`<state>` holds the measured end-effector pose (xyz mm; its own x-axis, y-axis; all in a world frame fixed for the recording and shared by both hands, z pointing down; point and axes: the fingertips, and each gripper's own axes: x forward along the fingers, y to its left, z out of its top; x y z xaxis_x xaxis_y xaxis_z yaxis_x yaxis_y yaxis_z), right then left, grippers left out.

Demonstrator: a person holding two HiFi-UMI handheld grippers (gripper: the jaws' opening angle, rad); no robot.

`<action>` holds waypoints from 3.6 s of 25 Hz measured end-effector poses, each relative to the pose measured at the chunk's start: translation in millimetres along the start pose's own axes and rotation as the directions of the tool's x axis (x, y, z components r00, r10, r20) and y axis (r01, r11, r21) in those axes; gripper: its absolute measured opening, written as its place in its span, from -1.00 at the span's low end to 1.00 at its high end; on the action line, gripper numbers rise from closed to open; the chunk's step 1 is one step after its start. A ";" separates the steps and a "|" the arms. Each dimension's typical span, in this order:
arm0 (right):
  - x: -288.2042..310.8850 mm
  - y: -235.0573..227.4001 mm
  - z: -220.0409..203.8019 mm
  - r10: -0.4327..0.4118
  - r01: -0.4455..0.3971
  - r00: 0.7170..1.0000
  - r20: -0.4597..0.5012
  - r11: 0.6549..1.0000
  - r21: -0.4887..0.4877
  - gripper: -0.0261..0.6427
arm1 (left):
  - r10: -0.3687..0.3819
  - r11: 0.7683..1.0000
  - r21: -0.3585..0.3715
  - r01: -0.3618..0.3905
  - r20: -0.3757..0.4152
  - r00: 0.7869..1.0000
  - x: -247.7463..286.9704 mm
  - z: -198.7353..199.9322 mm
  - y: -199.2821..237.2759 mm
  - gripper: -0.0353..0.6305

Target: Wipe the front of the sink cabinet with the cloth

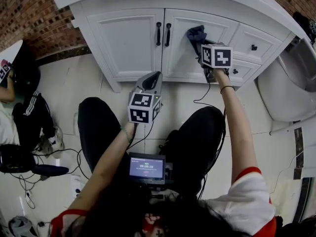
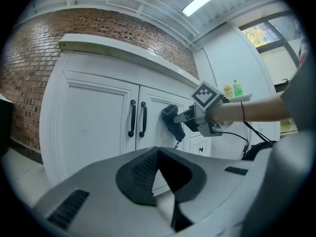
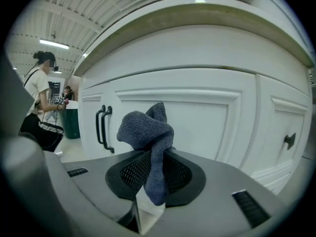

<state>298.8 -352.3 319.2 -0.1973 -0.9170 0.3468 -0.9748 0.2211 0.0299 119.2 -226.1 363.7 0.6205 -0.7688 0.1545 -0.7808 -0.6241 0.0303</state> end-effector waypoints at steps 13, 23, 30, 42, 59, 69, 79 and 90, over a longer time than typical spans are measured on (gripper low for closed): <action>-40.4 -124.8 -49.3 -0.228 0.235 0.970 -0.080 0.968 0.087 -0.67 | -0.059 0.998 0.027 0.059 0.000 0.998 18.7 -10.7 -3.5 -0.80; -28.1 -53.0 -44.5 -0.090 0.093 0.995 -0.038 0.994 0.058 -0.67 | -0.068 0.998 -0.019 0.068 0.009 0.998 28.5 -10.3 -6.0 -0.80; 14.7 40.4 -39.7 0.075 -0.073 0.997 -0.019 0.995 0.069 -0.67 | -0.076 0.997 -0.030 0.076 0.013 0.997 29.0 -12.2 -6.1 -0.80; 57.4 91.9 -64.6 0.124 -0.118 0.990 -0.063 0.989 0.087 -0.67 | -0.083 0.996 -0.039 0.083 0.000 0.997 23.3 -24.7 3.3 -0.80; 17.1 -40.9 -100.9 -0.106 0.122 0.988 -0.115 0.983 0.137 -0.67 | -0.087 0.996 -0.036 0.085 -0.049 0.995 23.3 -43.9 4.1 -0.80; -14.4 -116.5 -122.1 -0.227 0.251 0.964 -0.140 0.950 0.187 -0.67 | -0.101 0.995 -0.016 0.100 -0.054 0.993 34.6 -44.3 -9.5 -0.80; 3.1 -49.9 -132.9 -0.080 0.105 0.987 -0.137 0.977 0.188 -0.67 | -0.106 0.994 -0.030 0.104 -0.048 0.993 38.7 -42.8 -16.0 -0.80; 76.8 104.5 -135.9 0.143 -0.122 0.977 -0.156 0.983 0.135 -0.67 | -0.074 0.997 -0.016 0.073 -0.045 0.996 19.9 -47.8 14.3 -0.80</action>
<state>196.0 -354.5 476.4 -0.3157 -0.8128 0.4896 -0.9485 0.2844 -0.1395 116.8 -243.7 414.3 0.6725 -0.7137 0.1958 -0.7344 -0.6763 0.0573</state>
